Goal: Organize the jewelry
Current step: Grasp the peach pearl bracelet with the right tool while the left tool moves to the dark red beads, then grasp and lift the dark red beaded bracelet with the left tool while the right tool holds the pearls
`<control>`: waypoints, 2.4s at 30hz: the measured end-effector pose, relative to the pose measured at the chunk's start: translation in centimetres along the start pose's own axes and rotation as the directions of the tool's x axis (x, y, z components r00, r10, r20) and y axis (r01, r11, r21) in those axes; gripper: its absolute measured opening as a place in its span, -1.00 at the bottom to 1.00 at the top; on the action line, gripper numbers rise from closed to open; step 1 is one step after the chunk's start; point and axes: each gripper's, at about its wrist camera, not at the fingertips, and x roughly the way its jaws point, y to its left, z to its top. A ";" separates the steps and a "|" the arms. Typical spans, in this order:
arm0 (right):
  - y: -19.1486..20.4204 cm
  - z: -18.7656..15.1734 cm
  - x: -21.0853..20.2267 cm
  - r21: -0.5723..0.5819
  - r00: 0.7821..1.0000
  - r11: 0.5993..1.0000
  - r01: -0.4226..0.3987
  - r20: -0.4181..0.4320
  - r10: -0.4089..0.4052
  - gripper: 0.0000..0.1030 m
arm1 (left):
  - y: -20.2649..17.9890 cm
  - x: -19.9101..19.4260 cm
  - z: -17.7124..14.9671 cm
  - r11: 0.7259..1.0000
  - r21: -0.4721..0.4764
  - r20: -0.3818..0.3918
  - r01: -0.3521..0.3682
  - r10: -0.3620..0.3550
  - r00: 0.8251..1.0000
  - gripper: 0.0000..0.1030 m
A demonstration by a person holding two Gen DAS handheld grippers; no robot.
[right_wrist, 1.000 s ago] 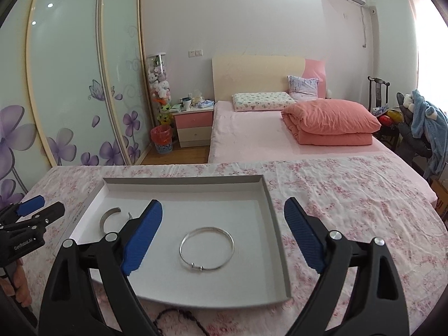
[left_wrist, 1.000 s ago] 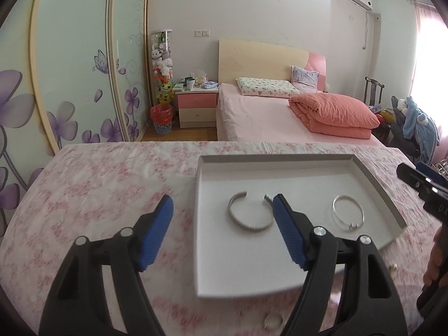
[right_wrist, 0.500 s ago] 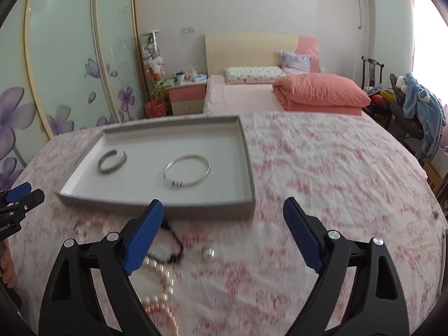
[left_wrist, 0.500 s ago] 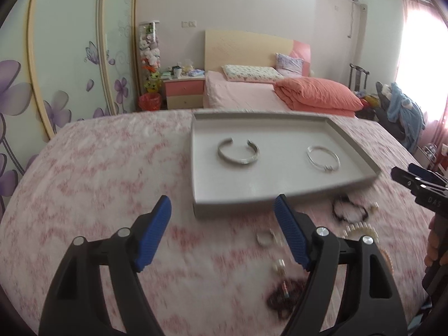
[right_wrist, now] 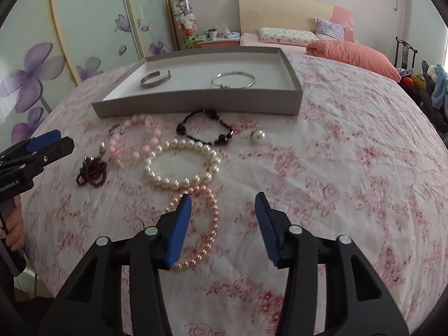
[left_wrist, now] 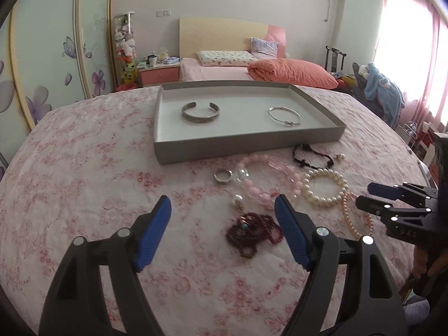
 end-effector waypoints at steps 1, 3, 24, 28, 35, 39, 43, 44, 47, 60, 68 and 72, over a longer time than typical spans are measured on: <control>0.1 -0.2 0.1 -0.002 1.000 1.000 0.001 -0.006 -0.001 -0.17 | -0.2 0.0 0.0 1.000 0.004 -0.002 0.002 -0.002 1.000 0.45; 0.4 -0.3 0.1 -0.018 1.000 1.000 0.026 -0.003 -0.026 -0.26 | -0.7 0.2 -0.2 1.000 0.016 -0.007 0.005 -0.005 1.000 0.45; -5.6 3.4 2.4 0.127 0.967 0.959 0.255 -0.040 -0.252 -0.87 | -2.8 2.6 -0.9 0.996 0.089 -0.095 -0.014 0.023 0.995 0.53; -5.5 3.5 2.6 0.118 0.960 0.953 0.280 -0.031 -0.278 -0.87 | -2.7 3.5 -0.6 0.997 0.070 -0.125 -0.022 0.031 0.992 0.53; -5.6 3.5 2.6 0.128 0.961 0.952 0.278 -0.031 -0.276 -0.87 | -3.1 4.3 -0.5 0.997 0.065 -0.148 -0.039 0.048 0.988 0.52; -5.7 3.5 2.6 0.135 0.963 0.953 0.271 -0.031 -0.269 -0.87 | -3.5 4.6 -0.7 0.996 0.077 -0.165 -0.037 0.049 0.985 0.34; -5.8 3.5 2.6 0.139 0.964 0.954 0.266 -0.030 -0.264 -0.87 | -3.6 4.8 -0.8 0.997 0.070 -0.169 -0.029 0.041 0.985 0.22; -5.8 3.5 2.6 0.139 0.964 0.954 0.265 -0.030 -0.264 -0.87 | -3.6 4.8 -0.8 0.997 0.070 -0.166 -0.030 0.041 0.985 0.18; -5.8 3.5 2.6 0.140 0.964 0.954 0.265 -0.030 -0.263 -0.87 | -3.5 4.5 -0.8 0.997 0.074 -0.156 -0.028 0.040 0.987 -0.16; -6.0 3.5 2.6 0.147 0.966 0.955 0.257 -0.029 -0.255 -0.86 | -1.9 2.8 -1.5 0.993 0.093 -0.129 -0.074 0.086 0.988 -0.73; -5.9 3.5 2.6 0.149 0.967 0.956 0.254 -0.031 -0.253 -0.86 | 2.1 3.1 -1.1 0.987 0.028 -0.136 -0.160 0.162 0.977 -0.73; -5.9 3.5 2.6 0.151 0.968 0.956 0.253 -0.031 -0.251 -0.86 | 3.5 3.5 -0.3 0.983 -0.010 -0.142 -0.183 0.179 0.974 -0.74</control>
